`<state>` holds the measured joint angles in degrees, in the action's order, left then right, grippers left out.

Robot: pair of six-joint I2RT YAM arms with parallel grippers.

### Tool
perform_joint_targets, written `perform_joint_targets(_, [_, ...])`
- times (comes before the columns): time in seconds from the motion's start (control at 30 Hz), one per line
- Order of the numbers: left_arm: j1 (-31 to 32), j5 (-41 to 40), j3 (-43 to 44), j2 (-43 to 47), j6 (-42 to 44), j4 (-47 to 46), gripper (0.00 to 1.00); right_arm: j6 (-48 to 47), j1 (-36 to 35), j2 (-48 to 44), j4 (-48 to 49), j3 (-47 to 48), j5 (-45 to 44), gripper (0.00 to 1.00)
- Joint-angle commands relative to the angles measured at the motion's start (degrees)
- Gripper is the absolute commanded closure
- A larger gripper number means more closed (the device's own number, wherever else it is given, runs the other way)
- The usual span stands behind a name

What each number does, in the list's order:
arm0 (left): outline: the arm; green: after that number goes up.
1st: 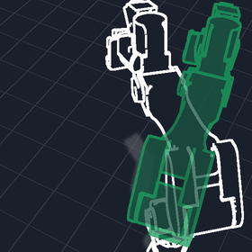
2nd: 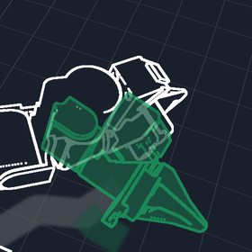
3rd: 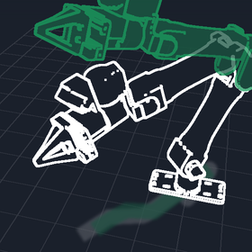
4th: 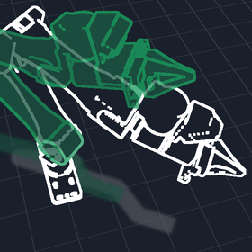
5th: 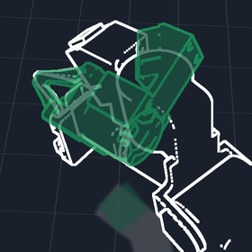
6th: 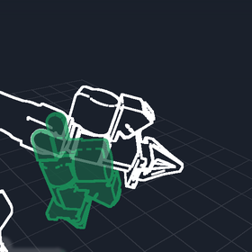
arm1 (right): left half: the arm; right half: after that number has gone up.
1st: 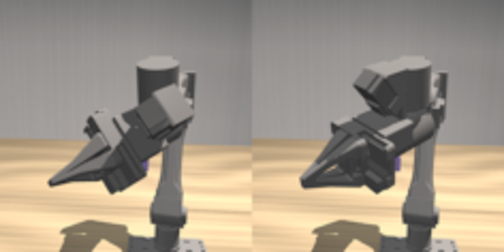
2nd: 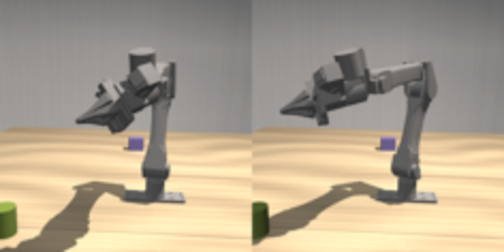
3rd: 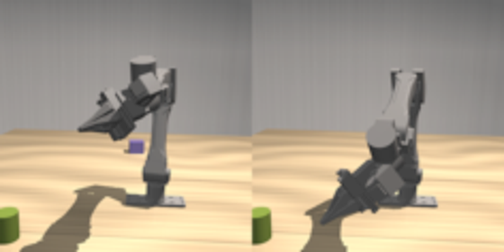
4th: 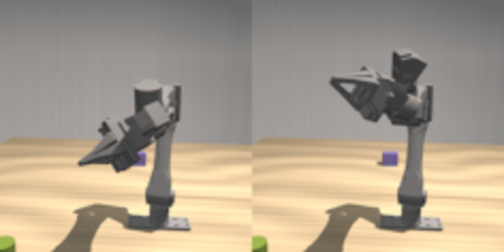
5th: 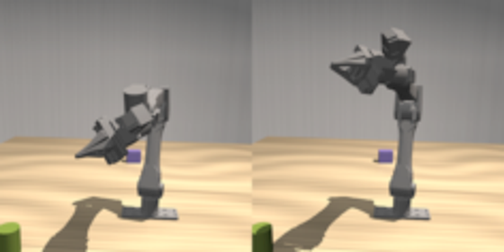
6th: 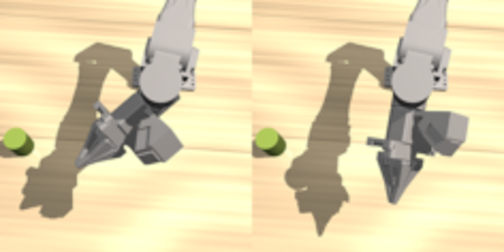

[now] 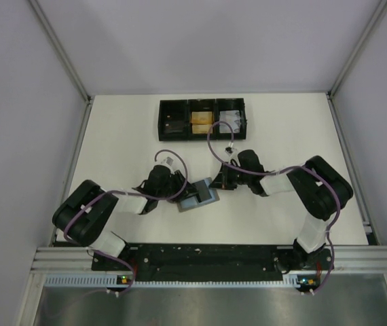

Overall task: Take the credit cards out of the card holder
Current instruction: Remove the credit card from the card holder.

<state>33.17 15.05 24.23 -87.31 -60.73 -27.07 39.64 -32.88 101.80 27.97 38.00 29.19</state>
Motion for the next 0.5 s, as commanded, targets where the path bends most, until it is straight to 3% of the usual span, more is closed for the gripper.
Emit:
perform_joint_targets(0.0, [0.1, 0.7, 0.6, -1.3, -0.6, -2.1, 0.64, -1.5, -0.3, 1.9, -2.0, 0.7, -1.8, 0.99])
perform_joint_targets(0.37, [0.1, 1.9, -0.8, -3.7, -3.0, -8.6, 0.8, -1.3, -0.3, 2.3, -1.7, 0.7, -1.2, 1.0])
perform_joint_targets(0.47, [0.2, 1.9, -1.8, -3.5, -3.7, -10.4, 0.95, -1.4, -0.3, 2.2, -2.2, 0.7, -1.6, 1.0])
